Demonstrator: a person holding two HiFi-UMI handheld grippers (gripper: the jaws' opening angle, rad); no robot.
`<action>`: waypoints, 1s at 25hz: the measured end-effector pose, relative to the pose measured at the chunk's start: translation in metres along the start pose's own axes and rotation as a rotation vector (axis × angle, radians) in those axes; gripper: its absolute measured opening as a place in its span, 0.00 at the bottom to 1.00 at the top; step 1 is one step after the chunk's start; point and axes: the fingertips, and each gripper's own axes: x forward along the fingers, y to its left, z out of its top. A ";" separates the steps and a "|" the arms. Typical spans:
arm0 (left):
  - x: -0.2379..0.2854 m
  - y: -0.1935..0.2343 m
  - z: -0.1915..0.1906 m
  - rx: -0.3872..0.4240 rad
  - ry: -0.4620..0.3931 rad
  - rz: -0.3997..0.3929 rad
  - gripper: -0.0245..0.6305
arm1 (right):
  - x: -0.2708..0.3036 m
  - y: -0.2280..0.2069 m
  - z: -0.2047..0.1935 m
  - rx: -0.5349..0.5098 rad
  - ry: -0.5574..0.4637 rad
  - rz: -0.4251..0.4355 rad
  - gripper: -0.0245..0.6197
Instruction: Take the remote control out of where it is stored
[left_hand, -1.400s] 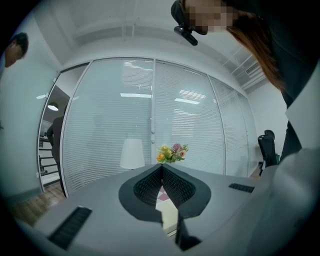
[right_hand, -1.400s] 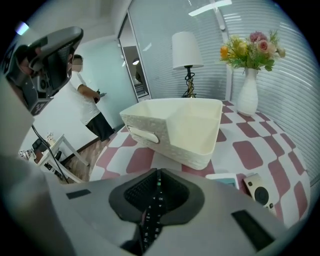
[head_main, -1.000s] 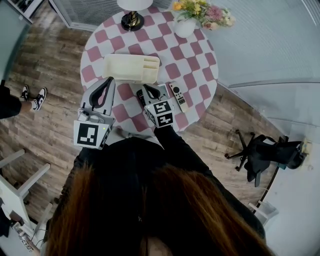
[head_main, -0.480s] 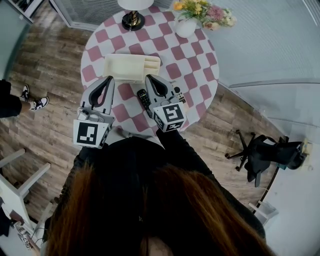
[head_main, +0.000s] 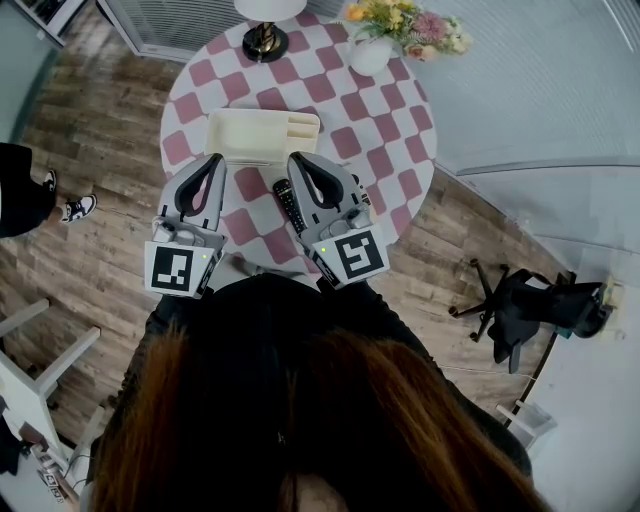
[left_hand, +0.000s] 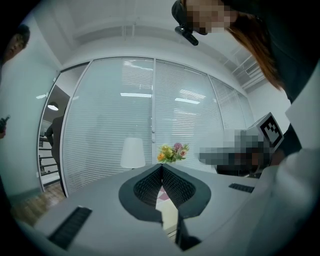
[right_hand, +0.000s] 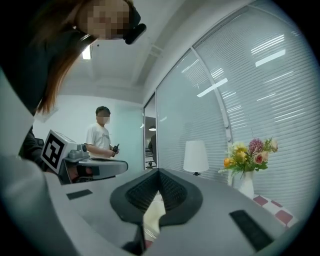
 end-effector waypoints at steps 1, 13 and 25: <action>-0.001 0.000 0.000 0.001 -0.001 -0.002 0.05 | -0.002 0.001 0.001 0.006 -0.005 -0.003 0.06; -0.002 -0.008 0.004 0.015 -0.022 -0.021 0.05 | -0.014 -0.003 0.016 0.014 -0.054 -0.026 0.06; -0.007 -0.013 0.008 0.013 -0.047 -0.013 0.05 | -0.025 -0.004 0.023 -0.007 -0.052 -0.036 0.06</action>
